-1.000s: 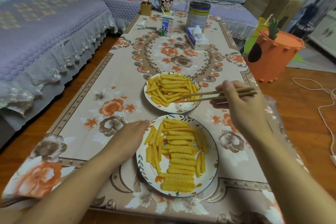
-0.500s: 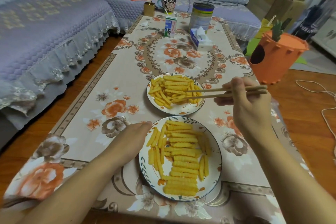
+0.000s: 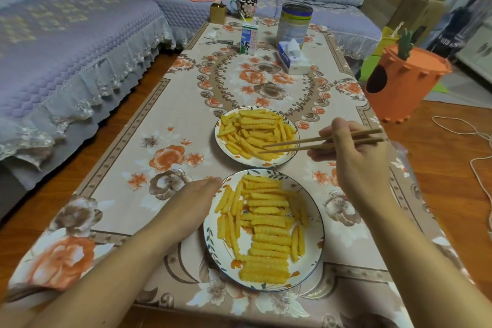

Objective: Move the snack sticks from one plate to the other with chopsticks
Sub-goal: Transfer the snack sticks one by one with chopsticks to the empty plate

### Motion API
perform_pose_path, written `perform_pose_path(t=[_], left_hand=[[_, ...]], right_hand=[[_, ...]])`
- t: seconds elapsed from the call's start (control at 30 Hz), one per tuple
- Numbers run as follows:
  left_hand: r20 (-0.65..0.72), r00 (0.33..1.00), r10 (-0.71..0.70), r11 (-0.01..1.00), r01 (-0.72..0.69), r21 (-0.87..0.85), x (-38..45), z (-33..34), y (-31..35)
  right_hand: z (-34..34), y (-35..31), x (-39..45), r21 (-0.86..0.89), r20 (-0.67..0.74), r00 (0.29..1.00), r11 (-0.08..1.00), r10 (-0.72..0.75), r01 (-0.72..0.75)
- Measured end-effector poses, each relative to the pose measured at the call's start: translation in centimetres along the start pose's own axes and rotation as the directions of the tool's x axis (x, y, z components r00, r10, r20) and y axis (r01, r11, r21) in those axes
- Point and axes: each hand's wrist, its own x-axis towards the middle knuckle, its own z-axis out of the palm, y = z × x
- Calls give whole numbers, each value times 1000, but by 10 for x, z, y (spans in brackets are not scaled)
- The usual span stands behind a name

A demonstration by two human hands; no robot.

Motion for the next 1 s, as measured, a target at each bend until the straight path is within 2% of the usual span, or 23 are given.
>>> perform_pose_path(t=[0.27, 0.53, 0.73, 0.9, 1.0], left_hand=[[3, 1000, -5, 1000, 5, -20, 0, 0, 0], [-16, 1000, -2, 999, 1, -37, 0, 1, 0], [-16, 1000, -11, 999, 11, -44, 0, 1, -1], [4, 1000, -2, 999, 2, -53, 0, 0, -2], [-2, 1000, 0, 999, 0, -43, 1, 0, -2]], right_hand=[[8, 12, -3, -16, 66, 996, 998, 62, -61], [8, 10, -6, -82, 121, 993, 996, -13, 23], [12, 15, -8, -110, 143, 990, 994, -11, 27], [-4, -13, 0, -27, 76, 997, 1000, -1, 3], [-29, -41, 5, 22, 124, 990, 997, 66, -69]])
